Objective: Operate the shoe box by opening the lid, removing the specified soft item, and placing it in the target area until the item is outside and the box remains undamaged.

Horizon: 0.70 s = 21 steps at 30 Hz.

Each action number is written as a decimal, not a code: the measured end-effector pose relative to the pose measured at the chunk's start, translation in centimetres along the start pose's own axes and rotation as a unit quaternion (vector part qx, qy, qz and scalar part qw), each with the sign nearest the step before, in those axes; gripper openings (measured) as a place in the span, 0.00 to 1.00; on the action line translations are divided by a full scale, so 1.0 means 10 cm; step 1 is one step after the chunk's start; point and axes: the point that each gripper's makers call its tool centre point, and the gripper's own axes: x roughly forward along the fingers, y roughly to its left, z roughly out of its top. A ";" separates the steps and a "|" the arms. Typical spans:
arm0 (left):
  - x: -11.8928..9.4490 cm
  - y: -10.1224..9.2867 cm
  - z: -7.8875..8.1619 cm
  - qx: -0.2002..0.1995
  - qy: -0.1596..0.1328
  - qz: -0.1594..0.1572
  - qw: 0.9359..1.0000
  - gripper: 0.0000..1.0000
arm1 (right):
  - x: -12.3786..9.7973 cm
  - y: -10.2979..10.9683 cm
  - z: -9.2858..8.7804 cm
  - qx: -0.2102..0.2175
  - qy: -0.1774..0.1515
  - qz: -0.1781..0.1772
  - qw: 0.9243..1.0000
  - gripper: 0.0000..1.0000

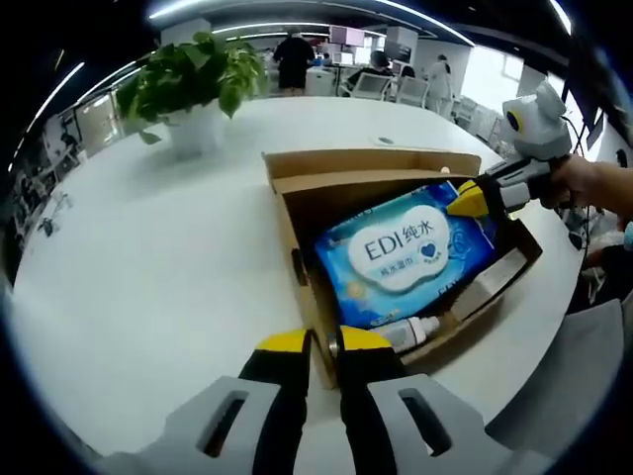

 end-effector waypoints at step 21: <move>-0.05 0.00 0.09 0.017 0.008 0.012 1.000 0.08 | -0.26 -0.18 -0.09 0.000 -0.005 -0.023 1.000 0.00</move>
